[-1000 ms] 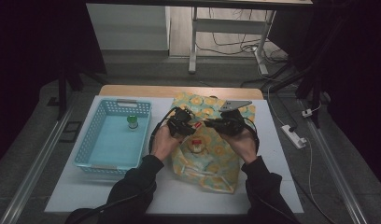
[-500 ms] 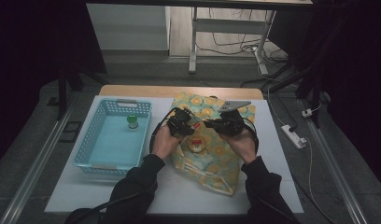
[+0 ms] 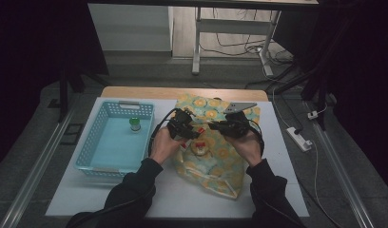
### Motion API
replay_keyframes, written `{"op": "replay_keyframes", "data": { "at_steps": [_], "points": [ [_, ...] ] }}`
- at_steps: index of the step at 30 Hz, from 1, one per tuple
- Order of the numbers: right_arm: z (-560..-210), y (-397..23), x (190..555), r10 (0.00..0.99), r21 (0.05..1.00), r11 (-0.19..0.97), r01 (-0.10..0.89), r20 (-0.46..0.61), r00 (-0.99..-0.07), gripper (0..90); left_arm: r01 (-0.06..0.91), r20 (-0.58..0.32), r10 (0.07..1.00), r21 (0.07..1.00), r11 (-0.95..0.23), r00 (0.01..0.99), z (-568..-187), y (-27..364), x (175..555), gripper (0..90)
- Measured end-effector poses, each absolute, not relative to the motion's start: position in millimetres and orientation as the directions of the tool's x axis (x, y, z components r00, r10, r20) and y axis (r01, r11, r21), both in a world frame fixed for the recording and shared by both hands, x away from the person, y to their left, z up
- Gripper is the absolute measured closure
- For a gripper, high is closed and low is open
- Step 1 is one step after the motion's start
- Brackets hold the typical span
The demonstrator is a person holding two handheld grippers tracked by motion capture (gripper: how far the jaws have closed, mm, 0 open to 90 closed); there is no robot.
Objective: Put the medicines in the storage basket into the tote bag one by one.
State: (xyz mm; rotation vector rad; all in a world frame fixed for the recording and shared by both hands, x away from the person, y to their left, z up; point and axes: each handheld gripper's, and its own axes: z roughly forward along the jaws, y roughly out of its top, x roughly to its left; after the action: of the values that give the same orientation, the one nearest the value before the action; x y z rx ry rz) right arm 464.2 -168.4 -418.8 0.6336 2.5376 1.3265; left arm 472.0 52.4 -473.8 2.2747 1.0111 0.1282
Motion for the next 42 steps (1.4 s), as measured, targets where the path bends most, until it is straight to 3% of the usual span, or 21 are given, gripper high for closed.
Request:
{"op": "replay_keyframes", "data": {
  "at_steps": [9,29,42],
  "points": [
    [-418.7,-168.4,463.8,0.464,0.819,0.503,0.274,0.011,-0.886,89.9,0.601,-0.193,0.646,0.623,-0.501,0.738,-462.1,62.5,457.2,30.0],
    [-417.7,-169.5,463.7,0.466,0.819,0.503,0.275,0.011,-0.885,89.9,0.593,-0.210,0.642,0.656,-0.467,0.738,-450.5,103.4,437.8,3.5],
    [-417.3,-170.5,464.1,0.467,0.822,0.500,0.273,0.009,-0.884,89.9,0.599,-0.218,0.691,0.708,-0.374,0.689,-446.4,156.0,430.4,0.0]
  ]
}}
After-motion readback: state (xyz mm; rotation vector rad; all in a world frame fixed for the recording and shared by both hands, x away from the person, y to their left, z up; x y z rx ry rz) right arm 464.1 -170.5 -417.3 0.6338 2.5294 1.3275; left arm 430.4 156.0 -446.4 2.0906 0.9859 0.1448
